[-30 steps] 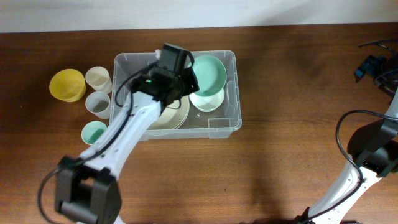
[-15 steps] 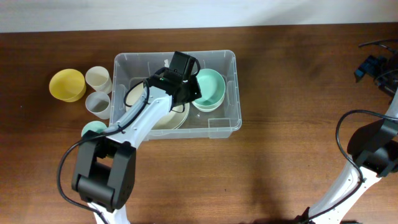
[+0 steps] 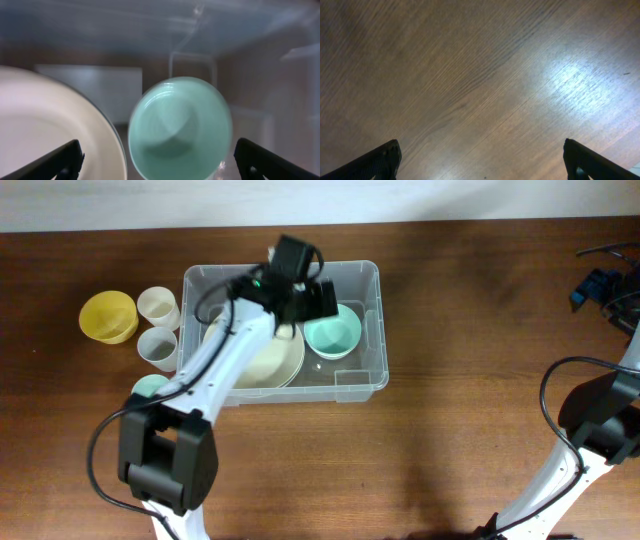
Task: Pack container
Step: 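Release the green bowl and move the left gripper to the yellow bowl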
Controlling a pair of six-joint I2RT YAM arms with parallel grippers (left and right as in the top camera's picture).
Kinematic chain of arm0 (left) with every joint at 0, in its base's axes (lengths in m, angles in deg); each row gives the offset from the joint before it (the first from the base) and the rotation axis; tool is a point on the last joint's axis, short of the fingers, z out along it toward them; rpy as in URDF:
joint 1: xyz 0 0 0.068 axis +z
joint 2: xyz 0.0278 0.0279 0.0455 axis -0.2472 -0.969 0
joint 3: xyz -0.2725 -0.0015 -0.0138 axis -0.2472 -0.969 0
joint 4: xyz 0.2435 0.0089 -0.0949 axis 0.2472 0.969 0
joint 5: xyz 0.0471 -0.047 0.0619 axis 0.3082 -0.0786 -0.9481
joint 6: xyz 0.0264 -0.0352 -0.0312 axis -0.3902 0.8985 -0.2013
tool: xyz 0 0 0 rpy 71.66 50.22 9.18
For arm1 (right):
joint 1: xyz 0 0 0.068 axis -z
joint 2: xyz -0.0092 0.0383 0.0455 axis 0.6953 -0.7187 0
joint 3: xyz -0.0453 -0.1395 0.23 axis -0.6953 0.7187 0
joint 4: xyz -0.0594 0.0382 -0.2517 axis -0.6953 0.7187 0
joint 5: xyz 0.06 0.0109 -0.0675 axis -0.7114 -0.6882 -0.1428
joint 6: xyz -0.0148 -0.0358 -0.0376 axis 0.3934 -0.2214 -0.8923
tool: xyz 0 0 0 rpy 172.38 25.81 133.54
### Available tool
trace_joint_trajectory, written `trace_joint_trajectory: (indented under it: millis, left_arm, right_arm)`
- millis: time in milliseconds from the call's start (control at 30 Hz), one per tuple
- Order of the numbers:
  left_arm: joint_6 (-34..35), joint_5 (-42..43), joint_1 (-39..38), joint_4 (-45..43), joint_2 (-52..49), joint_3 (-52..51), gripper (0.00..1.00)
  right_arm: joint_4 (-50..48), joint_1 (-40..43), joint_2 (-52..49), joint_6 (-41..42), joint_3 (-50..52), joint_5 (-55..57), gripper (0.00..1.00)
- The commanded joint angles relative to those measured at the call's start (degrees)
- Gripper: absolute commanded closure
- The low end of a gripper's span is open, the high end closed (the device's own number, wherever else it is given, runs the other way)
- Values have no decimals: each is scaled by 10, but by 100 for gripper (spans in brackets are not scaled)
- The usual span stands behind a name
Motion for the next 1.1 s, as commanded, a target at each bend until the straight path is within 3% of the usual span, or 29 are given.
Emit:
trace_joint_trajectory:
  millis: [0,67,200,400,700,933,967,1067]
  left_arm:
    - [-15,-63,60,81,6,134,1]
    - [-3,-94,135,167,6,207,1]
    - [35,-101,263,245,3,217,1]
    - [50,-55,446,302,-47,215,1]
    - [75,-40,494,270,-216,215,1]
    - [76,-36,494,245,-265,215,1]
    - [76,-36,494,245,-266,215,4]
    - [76,-36,494,245,-267,215,39]
  right_arm:
    - [0,0,12,4,2,5,1]
    - [0,0,12,4,2,5,1]
    - [0,0,12,4,2,5,1]
    - [0,0,12,4,2,5,1]
    - [0,0,12,4,2,5,1]
    - [0,0,12,4,2,5,1]
    - [0,0,12,4,2,5,1]
    - [0,0,12,4,2,5,1]
